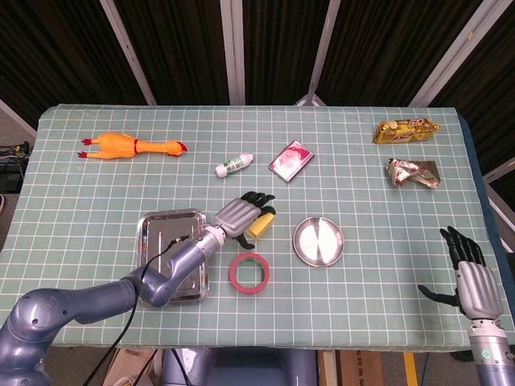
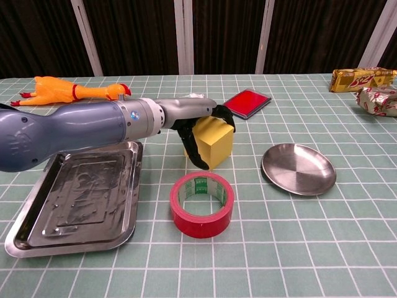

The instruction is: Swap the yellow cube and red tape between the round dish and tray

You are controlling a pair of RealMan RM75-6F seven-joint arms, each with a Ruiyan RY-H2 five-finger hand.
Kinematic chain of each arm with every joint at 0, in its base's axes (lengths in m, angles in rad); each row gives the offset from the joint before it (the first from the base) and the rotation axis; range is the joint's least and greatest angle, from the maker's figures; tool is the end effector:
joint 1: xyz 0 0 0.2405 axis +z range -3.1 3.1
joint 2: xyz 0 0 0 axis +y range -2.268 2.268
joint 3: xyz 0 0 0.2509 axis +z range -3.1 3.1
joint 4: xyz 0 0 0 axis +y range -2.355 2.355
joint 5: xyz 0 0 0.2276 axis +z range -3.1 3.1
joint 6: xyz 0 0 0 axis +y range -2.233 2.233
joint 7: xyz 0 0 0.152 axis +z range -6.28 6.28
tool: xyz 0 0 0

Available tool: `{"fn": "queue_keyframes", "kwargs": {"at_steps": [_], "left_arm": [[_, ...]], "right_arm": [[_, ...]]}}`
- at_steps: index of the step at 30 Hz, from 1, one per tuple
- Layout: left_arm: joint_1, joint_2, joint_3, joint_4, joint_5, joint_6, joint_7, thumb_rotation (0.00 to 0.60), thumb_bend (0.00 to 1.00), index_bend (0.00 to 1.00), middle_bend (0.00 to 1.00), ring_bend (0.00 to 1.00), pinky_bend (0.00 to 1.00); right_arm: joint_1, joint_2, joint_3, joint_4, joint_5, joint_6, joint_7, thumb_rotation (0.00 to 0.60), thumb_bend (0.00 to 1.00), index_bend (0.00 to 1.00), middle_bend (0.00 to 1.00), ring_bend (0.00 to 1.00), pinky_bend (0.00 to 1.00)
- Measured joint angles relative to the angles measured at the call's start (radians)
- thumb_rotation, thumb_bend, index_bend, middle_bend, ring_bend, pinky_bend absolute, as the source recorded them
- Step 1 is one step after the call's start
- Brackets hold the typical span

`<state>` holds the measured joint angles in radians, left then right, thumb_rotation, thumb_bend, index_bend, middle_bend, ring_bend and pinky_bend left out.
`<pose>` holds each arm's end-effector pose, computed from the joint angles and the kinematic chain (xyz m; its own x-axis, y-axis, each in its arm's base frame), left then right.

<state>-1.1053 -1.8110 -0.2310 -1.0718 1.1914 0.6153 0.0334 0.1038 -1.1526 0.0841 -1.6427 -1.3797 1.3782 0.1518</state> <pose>-0.0358 0.3976 -0.1252 0.4716 0.4076 0.7820 0.7905 -0.5883 -0.1701 -0.3185 -0.2017 0.1226 0.1669 -0.0593 0.9842 -0.9804 0.0961 0.1720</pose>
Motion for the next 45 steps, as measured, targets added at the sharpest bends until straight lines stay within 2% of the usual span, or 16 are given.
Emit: {"fn": "queue_keyframes", "kwargs": {"at_steps": [4,8,11,13,21,24,29,33,38,43,45], "left_arm": [[-0.004,-0.019,0.009,0.026,0.023,-0.001,-0.021,0.600,0.10,0.25,0.10,0.05,0.17],[-0.001,-0.028,0.011,0.037,0.043,0.023,-0.040,0.600,0.29,0.32,0.23,0.20,0.32],[0.003,-0.027,0.013,0.039,0.067,0.047,-0.057,0.600,0.43,0.35,0.30,0.28,0.41],[0.008,-0.024,0.013,0.037,0.079,0.066,-0.060,0.600,0.48,0.37,0.33,0.31,0.43],[0.037,0.024,0.005,-0.025,0.097,0.125,-0.091,0.600,0.48,0.37,0.33,0.30,0.43],[0.058,0.082,0.001,-0.098,0.106,0.153,-0.101,0.600,0.47,0.37,0.30,0.27,0.42],[0.115,0.235,0.021,-0.274,0.129,0.200,-0.093,0.600,0.46,0.37,0.25,0.21,0.35],[0.185,0.395,0.076,-0.430,0.141,0.227,-0.055,0.600,0.46,0.37,0.24,0.20,0.32],[0.315,0.563,0.197,-0.548,0.178,0.282,-0.025,0.600,0.45,0.37,0.23,0.19,0.29],[0.386,0.585,0.270,-0.532,0.256,0.331,-0.073,0.600,0.41,0.37,0.22,0.17,0.28],[0.401,0.583,0.282,-0.506,0.279,0.348,-0.104,0.600,0.39,0.37,0.19,0.14,0.25]], "right_arm": [[0.000,0.001,0.000,0.002,-0.003,-0.003,0.007,0.600,0.05,0.02,0.00,0.02,0.00],[-0.001,0.002,0.000,0.001,-0.011,-0.001,0.015,0.600,0.05,0.02,0.00,0.03,0.00],[-0.001,0.003,-0.001,0.002,-0.014,-0.001,0.023,0.600,0.05,0.02,0.00,0.03,0.00],[0.000,0.003,-0.001,0.003,-0.014,-0.005,0.028,0.600,0.05,0.02,0.00,0.03,0.00],[0.002,0.001,0.001,0.010,-0.014,-0.012,0.039,0.600,0.05,0.02,0.00,0.03,0.00],[0.003,0.000,0.002,0.012,-0.014,-0.014,0.044,0.600,0.05,0.02,0.00,0.03,0.00],[0.007,-0.003,0.002,0.010,-0.018,-0.019,0.047,0.600,0.05,0.02,0.00,0.03,0.00],[0.007,-0.004,-0.001,0.005,-0.026,-0.016,0.042,0.600,0.04,0.02,0.00,0.03,0.00],[0.008,-0.007,-0.003,-0.001,-0.028,-0.018,0.038,0.600,0.05,0.02,0.00,0.03,0.00],[0.007,-0.007,-0.002,0.000,-0.031,-0.012,0.036,0.600,0.05,0.02,0.00,0.03,0.00],[0.005,-0.007,-0.002,0.000,-0.032,-0.009,0.036,0.600,0.05,0.02,0.00,0.03,0.00]]}}
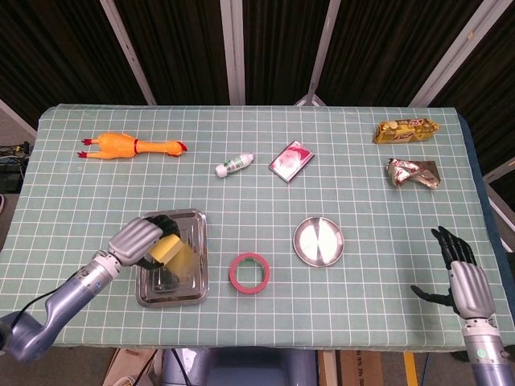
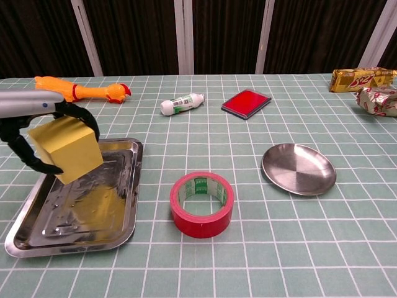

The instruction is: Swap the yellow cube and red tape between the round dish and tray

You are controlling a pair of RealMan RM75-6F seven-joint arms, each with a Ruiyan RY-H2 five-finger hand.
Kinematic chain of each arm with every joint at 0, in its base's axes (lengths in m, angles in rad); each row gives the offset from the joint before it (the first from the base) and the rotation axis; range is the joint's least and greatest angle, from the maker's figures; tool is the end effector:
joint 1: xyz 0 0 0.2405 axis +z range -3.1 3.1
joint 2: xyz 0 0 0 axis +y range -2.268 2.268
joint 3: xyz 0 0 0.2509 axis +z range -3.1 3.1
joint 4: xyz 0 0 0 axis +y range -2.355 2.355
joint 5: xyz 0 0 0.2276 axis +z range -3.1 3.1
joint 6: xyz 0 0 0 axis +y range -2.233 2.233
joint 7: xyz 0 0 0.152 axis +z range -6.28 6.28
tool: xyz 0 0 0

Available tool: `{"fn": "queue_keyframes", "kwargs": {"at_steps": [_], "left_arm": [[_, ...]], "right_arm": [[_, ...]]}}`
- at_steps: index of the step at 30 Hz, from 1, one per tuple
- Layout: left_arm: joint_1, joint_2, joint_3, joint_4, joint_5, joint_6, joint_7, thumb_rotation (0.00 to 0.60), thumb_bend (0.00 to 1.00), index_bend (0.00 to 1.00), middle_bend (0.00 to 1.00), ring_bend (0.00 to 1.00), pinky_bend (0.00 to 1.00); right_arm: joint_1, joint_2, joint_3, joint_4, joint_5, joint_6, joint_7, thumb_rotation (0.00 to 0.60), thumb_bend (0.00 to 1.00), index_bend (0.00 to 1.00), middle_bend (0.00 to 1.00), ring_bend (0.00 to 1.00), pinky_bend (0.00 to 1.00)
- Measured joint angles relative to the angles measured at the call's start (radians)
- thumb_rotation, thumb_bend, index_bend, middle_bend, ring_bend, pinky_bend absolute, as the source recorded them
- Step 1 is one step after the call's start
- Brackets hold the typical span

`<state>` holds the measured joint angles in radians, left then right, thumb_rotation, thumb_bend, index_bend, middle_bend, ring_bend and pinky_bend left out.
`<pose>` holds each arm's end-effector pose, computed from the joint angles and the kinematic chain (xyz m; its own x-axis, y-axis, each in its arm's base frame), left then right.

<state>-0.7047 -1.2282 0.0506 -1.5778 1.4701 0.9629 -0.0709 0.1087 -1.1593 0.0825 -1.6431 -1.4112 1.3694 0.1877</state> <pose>-0.1994 0.3114 0.0265 0.4949 0.3672 0.7875 0.8167 -0.5060 -0.2774 -0.3127 -0.2030 0.1173 0.1298 -0.0723 0.9889 -0.9888 0.0647 0.1346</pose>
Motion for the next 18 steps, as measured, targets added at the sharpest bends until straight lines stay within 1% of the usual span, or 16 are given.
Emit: {"fn": "queue_keyframes", "kwargs": {"at_steps": [4,6,9,11,13,15,18], "left_arm": [[0.018,-0.024,0.019,0.071,0.032,0.011,-0.088,0.600,0.31,0.36,0.10,0.05,0.18],[0.022,-0.040,0.025,0.108,0.047,0.010,-0.118,0.600,0.27,0.33,0.07,0.01,0.14],[0.020,-0.056,0.036,0.147,0.064,-0.013,-0.141,0.600,0.18,0.26,0.01,0.00,0.07],[0.015,-0.055,0.042,0.147,0.064,-0.044,-0.143,0.600,0.09,0.21,0.00,0.00,0.02],[0.011,-0.053,0.043,0.144,0.057,-0.070,-0.138,0.600,0.02,0.19,0.00,0.00,0.00],[0.012,-0.053,0.038,0.140,0.048,-0.070,-0.132,0.600,0.00,0.19,0.00,0.00,0.00],[0.023,-0.056,0.029,0.133,0.055,-0.028,-0.128,0.600,0.00,0.19,0.00,0.00,0.00]], "right_arm": [[-0.002,0.001,0.000,0.000,-0.002,0.004,0.001,0.600,0.05,0.02,0.00,0.03,0.00],[-0.003,0.001,0.000,-0.002,-0.003,0.006,0.001,0.600,0.05,0.02,0.00,0.03,0.00],[-0.003,0.002,-0.001,-0.004,-0.005,0.006,0.000,0.600,0.05,0.02,0.00,0.03,0.00],[-0.003,0.003,-0.003,-0.005,-0.006,0.005,-0.002,0.600,0.04,0.02,0.00,0.03,0.00],[-0.003,0.004,-0.003,-0.004,-0.007,0.006,-0.001,0.600,0.04,0.02,0.00,0.03,0.00],[-0.003,0.007,-0.004,-0.004,-0.010,0.005,0.000,0.600,0.04,0.02,0.00,0.02,0.00],[-0.003,0.015,-0.011,-0.004,-0.023,0.002,0.004,0.600,0.04,0.02,0.00,0.01,0.00]]}}
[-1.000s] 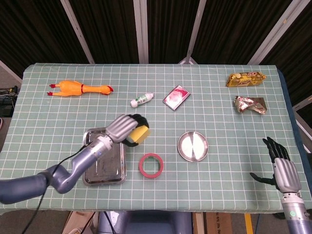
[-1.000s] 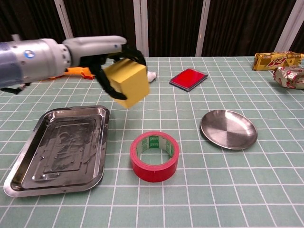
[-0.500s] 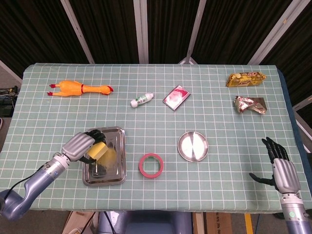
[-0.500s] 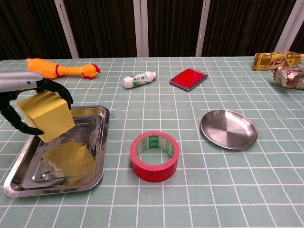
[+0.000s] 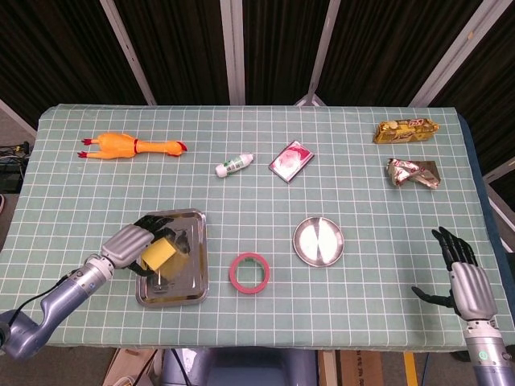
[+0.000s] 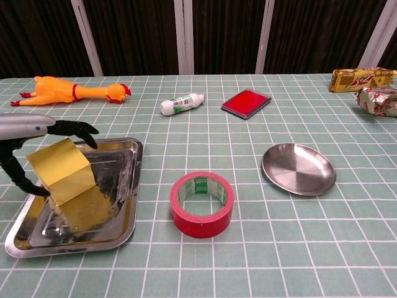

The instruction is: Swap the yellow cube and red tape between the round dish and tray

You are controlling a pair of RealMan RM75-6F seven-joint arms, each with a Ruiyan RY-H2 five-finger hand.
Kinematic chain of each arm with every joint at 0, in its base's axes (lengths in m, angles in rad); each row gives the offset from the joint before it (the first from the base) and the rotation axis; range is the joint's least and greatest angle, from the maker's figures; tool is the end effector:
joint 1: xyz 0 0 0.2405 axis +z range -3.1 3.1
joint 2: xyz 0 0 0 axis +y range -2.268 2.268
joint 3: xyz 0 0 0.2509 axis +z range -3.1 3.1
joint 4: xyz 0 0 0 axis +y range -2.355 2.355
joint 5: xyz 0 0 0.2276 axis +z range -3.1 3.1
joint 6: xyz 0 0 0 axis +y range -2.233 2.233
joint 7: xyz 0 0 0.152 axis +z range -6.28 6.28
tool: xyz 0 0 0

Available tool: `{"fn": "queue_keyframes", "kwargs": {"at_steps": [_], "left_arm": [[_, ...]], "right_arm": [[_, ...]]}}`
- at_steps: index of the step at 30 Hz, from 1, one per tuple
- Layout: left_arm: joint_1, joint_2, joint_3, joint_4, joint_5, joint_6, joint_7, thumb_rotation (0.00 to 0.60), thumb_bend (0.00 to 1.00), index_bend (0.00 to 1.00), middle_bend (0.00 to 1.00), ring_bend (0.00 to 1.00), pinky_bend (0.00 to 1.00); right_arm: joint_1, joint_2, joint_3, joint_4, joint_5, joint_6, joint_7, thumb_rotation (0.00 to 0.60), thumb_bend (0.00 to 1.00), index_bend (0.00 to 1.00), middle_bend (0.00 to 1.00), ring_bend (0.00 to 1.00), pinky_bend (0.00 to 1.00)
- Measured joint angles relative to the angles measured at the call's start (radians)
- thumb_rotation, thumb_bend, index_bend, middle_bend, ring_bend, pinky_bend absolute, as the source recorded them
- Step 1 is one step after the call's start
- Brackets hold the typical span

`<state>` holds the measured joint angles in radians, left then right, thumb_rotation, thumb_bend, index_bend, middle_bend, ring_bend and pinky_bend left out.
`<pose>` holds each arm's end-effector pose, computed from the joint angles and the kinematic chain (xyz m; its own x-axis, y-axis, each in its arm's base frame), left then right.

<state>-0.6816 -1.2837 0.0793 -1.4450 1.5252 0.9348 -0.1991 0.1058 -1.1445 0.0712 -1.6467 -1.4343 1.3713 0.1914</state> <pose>-0.2308 0.3119 0.0143 0.4759 0.4317 0.7663 0.8430 -0.4723 -0.2575 -0.3120 -0.1997 0.1193 0.1421 -0.0848 0.9862 -0.9880 0.0480 0.1465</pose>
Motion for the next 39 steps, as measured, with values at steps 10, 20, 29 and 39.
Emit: {"fn": "queue_keyframes", "kwargs": {"at_steps": [10,20,29,39], "left_arm": [[0.158,0.037,-0.007,-0.064,0.103,0.400,0.037,0.600,0.00,0.19,0.00,0.00,0.00],[0.428,0.056,0.026,-0.054,0.113,0.698,0.115,0.600,0.00,0.19,0.00,0.00,0.00],[0.455,0.053,0.006,-0.033,0.122,0.692,0.087,0.600,0.00,0.19,0.00,0.00,0.00],[0.472,0.049,-0.023,-0.019,0.126,0.699,0.067,0.600,0.00,0.19,0.00,0.00,0.00]], "right_arm": [[0.022,-0.001,-0.012,-0.029,-0.076,0.008,-0.036,0.600,0.04,0.02,0.00,0.01,0.00],[0.217,0.023,0.002,-0.252,-0.186,-0.225,-0.143,0.600,0.04,0.02,0.00,0.00,0.00],[0.399,-0.087,0.041,-0.395,-0.084,-0.474,-0.329,0.600,0.04,0.02,0.00,0.00,0.00],[0.550,-0.348,0.091,-0.346,0.239,-0.527,-0.566,0.600,0.05,0.01,0.00,0.00,0.00]]}}
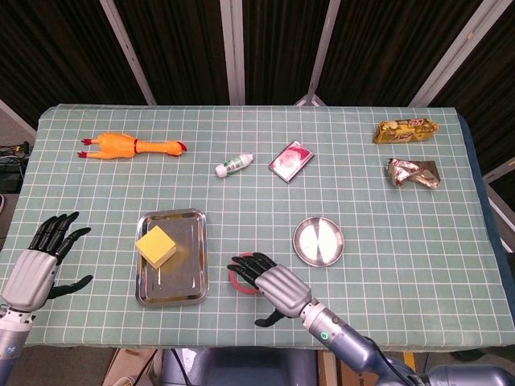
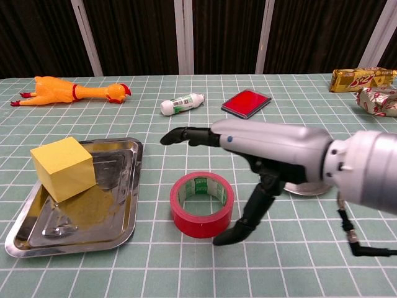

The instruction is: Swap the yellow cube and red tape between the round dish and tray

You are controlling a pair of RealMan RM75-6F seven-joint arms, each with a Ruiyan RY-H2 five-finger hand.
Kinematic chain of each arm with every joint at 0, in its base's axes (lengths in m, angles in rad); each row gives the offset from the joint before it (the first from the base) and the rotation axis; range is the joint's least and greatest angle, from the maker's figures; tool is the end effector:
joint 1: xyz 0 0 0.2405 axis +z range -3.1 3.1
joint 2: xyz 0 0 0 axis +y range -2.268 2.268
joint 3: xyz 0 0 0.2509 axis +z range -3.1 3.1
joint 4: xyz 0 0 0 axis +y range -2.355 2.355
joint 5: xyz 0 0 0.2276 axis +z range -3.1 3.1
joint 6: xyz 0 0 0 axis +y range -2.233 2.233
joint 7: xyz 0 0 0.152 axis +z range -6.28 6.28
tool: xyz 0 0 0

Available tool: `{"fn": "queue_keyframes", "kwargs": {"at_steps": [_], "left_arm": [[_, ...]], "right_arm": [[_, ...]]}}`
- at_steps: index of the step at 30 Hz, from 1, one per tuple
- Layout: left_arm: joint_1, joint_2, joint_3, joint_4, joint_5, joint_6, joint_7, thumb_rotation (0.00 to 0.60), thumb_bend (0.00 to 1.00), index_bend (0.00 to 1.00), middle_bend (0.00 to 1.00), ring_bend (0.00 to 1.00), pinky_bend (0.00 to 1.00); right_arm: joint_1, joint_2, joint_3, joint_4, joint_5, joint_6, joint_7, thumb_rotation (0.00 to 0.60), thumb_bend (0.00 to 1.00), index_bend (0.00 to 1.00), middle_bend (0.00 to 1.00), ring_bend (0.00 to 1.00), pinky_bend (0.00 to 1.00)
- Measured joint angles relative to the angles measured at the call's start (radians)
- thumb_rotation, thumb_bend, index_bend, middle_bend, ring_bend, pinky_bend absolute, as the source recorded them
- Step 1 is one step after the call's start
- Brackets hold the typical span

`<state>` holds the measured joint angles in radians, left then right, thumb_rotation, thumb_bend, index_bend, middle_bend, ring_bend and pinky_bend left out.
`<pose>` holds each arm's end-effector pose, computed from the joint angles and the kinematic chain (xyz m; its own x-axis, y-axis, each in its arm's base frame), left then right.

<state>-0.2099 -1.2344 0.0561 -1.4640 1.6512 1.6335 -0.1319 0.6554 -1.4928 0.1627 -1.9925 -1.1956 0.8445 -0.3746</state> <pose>-0.2861 0.2028 0.1134 0.2961 -0.0583 0.9534 0.9111 -0.2823 -0.3003 -0.0454 -0.2313 -0.0421 0.2649 -0.5398 0.7990 -0.8421 -0.5332 -0.0809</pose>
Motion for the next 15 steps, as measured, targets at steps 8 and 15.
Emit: {"fn": "queue_keyframes", "kwargs": {"at_steps": [8,15], "left_arm": [[0.009,0.001,-0.017,0.006,-0.001,-0.004,-0.011,0.600,0.00,0.19,0.00,0.00,0.00],[0.016,0.000,-0.029,0.004,-0.008,-0.013,-0.002,0.600,0.00,0.19,0.00,0.00,0.00]], "right_arm": [[0.061,-0.120,0.000,0.115,0.092,0.040,-0.072,0.600,0.04,0.00,0.00,0.00,0.00],[0.091,-0.161,0.011,0.191,0.125,0.049,-0.076,0.600,0.05,0.00,0.00,0.00,0.00]]}}
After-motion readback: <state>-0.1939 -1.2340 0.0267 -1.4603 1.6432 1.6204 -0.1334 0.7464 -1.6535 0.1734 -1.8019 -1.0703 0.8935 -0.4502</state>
